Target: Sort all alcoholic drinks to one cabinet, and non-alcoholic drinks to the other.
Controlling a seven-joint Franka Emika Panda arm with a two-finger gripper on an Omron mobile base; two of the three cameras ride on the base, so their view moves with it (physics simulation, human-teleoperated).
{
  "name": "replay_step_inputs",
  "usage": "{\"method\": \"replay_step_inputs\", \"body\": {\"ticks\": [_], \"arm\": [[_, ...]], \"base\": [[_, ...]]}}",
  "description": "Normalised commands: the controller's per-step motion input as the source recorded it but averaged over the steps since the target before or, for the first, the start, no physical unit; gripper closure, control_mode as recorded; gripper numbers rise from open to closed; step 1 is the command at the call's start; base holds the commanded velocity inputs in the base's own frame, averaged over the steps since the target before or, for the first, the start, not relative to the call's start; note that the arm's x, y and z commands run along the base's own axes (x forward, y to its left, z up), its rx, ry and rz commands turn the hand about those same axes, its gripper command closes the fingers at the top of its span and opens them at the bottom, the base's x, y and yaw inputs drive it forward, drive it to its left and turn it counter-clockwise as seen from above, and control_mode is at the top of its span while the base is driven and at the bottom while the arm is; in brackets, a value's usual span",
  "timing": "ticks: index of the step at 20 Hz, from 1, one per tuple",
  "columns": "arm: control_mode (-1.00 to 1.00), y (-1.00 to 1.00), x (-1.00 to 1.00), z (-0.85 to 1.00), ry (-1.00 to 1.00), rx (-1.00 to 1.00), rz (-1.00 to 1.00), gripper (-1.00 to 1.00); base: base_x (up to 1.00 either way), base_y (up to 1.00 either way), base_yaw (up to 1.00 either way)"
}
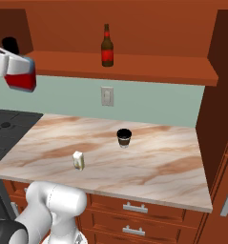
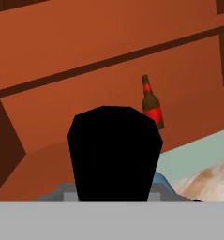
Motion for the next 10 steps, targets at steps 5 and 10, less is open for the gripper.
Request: {"method": "replay_step_inputs", "body": {"ticks": [5, 10], "arm": [[-1.00, 0.07, 0.25, 0.00, -0.08, -0.01, 0.00, 1.00], [-1.00, 0.01, 0.36, 0.01, -0.03, -0.01, 0.00, 1.00]], "base": [[0.00, 0.00, 0.00], [0.00, 0.00, 0.00]]}}
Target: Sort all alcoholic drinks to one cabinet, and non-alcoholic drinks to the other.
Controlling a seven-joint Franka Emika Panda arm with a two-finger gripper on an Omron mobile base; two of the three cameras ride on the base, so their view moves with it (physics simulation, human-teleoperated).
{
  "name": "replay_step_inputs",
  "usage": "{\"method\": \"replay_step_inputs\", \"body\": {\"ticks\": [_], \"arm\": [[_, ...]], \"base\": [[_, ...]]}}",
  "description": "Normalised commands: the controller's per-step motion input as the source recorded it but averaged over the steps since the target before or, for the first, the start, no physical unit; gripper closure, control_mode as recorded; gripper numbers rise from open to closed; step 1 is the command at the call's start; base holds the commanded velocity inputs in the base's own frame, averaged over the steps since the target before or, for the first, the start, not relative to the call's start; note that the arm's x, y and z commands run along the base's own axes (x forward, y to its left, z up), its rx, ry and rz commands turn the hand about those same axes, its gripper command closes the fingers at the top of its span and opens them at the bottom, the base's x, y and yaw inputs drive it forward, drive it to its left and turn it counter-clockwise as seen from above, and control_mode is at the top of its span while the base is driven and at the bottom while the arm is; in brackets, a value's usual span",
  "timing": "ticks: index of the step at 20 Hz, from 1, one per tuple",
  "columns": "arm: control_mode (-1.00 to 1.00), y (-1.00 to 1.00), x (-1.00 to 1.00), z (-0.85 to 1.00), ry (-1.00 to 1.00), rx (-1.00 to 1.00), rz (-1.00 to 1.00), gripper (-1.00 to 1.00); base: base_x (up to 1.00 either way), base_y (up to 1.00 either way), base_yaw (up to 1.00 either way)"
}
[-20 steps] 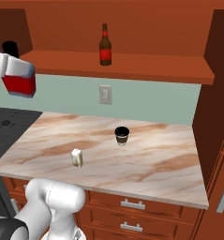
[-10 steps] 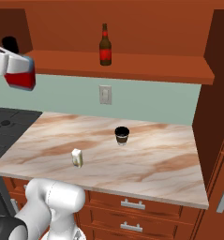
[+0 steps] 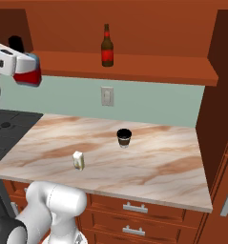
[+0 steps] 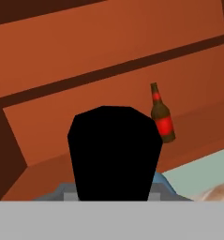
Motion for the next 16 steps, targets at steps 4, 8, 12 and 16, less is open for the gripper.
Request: {"method": "replay_step_inputs", "body": {"ticks": [4, 8, 12, 16], "arm": [[-1.00, 0.00, 0.40, 0.11, 0.00, 0.00, 0.00, 1.00], [-1.00, 0.00, 0.41, 0.12, 0.00, 0.00, 0.00, 1.00], [-1.00, 0.00, 0.43, 0.10, 0.00, 0.00, 0.00, 1.00], [-1.00, 0.00, 0.43, 0.05, 0.00, -0.01, 0.00, 1.00]], "base": [[0.00, 0.00, 0.00], [0.00, 0.00, 0.00], [0.00, 0.00, 0.00], [0.00, 0.00, 0.00]]}}
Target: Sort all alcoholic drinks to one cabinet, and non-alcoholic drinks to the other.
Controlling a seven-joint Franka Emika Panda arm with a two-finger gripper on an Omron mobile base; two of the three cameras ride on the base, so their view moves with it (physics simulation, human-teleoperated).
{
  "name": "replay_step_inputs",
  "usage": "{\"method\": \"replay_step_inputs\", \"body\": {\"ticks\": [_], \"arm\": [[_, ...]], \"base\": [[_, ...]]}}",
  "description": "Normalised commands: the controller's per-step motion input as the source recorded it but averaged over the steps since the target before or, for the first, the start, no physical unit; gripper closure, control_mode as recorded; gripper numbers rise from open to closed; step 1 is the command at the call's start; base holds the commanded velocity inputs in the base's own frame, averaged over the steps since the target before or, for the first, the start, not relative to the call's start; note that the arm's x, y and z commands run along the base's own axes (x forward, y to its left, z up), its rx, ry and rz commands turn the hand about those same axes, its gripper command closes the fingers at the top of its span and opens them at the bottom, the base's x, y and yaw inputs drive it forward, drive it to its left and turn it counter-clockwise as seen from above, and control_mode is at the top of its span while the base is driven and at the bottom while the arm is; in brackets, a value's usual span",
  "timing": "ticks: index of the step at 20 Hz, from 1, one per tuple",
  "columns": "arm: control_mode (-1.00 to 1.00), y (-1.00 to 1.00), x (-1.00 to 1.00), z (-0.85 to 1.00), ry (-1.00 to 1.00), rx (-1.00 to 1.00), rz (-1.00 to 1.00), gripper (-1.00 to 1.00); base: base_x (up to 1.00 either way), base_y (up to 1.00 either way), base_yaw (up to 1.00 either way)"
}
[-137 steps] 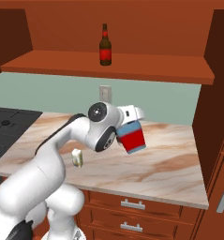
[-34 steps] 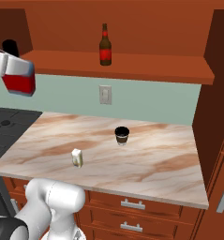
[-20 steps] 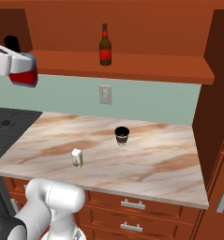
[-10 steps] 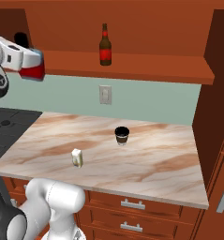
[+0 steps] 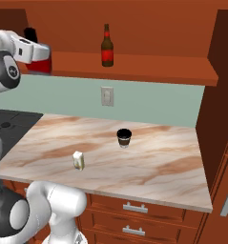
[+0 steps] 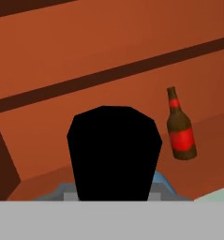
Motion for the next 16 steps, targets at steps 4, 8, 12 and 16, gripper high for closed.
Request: {"method": "replay_step_inputs", "body": {"ticks": [4, 8, 12, 16], "arm": [[-1.00, 0.00, 0.41, 0.02, 0.00, -0.01, 0.00, 1.00], [-1.00, 0.03, 0.40, 0.00, 0.00, -0.03, 0.00, 1.00], [-1.00, 0.06, 0.40, 0.00, 0.00, -0.04, 0.00, 1.00], [-1.00, 0.08, 0.41, 0.00, 0.00, -0.05, 0.00, 1.00]], "base": [[0.00, 0.00, 0.00], [0.00, 0.00, 0.00], [0.00, 0.00, 0.00], [0.00, 0.00, 0.00]]}}
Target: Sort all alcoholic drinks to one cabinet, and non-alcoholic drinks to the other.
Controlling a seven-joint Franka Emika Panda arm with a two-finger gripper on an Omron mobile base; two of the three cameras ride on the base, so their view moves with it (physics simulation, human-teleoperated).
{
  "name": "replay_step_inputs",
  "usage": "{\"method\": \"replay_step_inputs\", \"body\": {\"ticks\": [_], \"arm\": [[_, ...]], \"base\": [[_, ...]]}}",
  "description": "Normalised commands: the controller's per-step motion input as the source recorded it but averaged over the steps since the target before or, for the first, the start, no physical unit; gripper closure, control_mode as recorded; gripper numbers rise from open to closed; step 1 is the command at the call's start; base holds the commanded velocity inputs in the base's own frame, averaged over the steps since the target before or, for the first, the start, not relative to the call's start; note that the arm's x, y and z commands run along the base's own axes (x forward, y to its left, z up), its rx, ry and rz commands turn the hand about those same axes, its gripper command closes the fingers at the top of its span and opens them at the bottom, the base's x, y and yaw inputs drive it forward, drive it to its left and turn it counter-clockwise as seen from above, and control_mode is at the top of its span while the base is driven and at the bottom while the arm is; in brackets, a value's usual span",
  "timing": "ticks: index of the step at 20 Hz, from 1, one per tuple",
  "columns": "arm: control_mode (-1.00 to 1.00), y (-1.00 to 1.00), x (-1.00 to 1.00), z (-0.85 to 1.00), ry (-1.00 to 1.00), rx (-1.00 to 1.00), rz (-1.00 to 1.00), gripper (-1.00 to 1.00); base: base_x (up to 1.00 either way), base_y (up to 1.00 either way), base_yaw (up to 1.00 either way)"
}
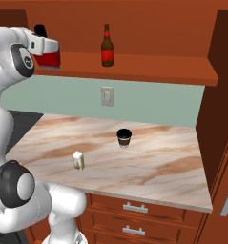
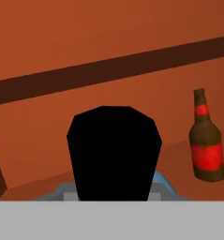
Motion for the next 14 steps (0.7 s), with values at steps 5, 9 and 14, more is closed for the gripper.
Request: {"method": "replay_step_inputs", "body": {"ticks": [5, 9, 14], "arm": [[-1.00, 0.10, 0.43, -0.01, 0.00, -0.05, 0.00, 1.00], [-1.00, 0.12, 0.41, -0.01, 0.00, -0.05, 0.00, 1.00], [-1.00, 0.09, 0.37, 0.00, 0.01, -0.03, 0.01, 1.00]], "base": [[0.00, 0.00, 0.00], [0.00, 0.00, 0.00], [0.00, 0.00, 0.00]]}}
